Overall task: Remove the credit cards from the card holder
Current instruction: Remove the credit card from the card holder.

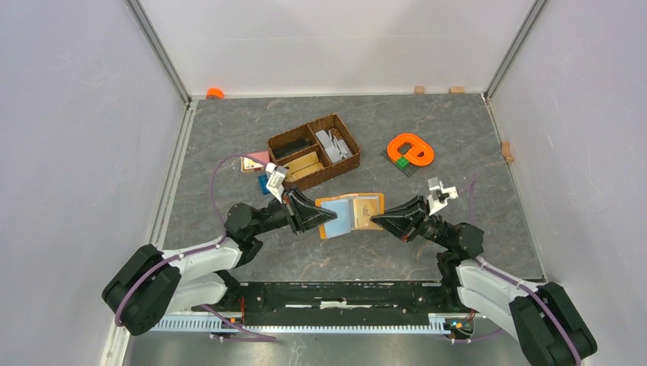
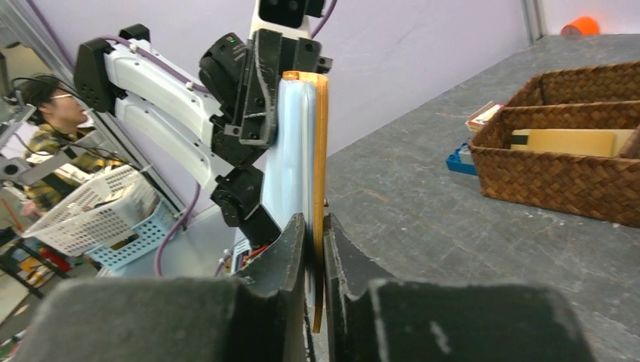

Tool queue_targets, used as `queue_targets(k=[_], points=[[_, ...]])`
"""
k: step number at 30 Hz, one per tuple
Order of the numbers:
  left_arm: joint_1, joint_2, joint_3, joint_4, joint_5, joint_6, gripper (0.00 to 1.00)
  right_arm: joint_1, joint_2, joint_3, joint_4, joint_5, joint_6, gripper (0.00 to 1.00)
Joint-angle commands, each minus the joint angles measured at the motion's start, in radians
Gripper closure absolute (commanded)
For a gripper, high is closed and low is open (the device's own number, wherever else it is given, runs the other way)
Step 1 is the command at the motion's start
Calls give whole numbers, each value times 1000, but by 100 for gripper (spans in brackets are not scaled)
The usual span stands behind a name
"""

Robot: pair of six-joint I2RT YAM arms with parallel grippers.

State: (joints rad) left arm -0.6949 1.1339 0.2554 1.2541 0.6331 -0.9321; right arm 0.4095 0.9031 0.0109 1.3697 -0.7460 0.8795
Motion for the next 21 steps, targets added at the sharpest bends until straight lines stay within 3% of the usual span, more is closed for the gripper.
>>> queue_targets(k=[1,5,7,10,11,16,19,21], points=[[6,-69,36,-99,-62,84,76,-5,-2,-35,72,-16,4,89],[5,-196,81,-555,-304,246,57,-7,-12,-17,-128,43,-75,100],[4,-241,94,-685,-410,286,47,-14,-19,-17,-248,88,-121,100],[2,-256,77,-703,-497,297,7,-37,-34,-18,-318,134,-141,100],[2,-245,71,-704,-532,297,0,-45,-41,-18,-340,144,-148,100],[-16,-104,97,-654,-607,389,0,-94,-111,-18,-502,213,-197,100],[-56,-10,87,-477,-578,530,0,-108,-165,-17,-556,250,-216,100],[-121,23,35,-295,-671,602,0,-115,-197,-18,-587,271,-225,100]])
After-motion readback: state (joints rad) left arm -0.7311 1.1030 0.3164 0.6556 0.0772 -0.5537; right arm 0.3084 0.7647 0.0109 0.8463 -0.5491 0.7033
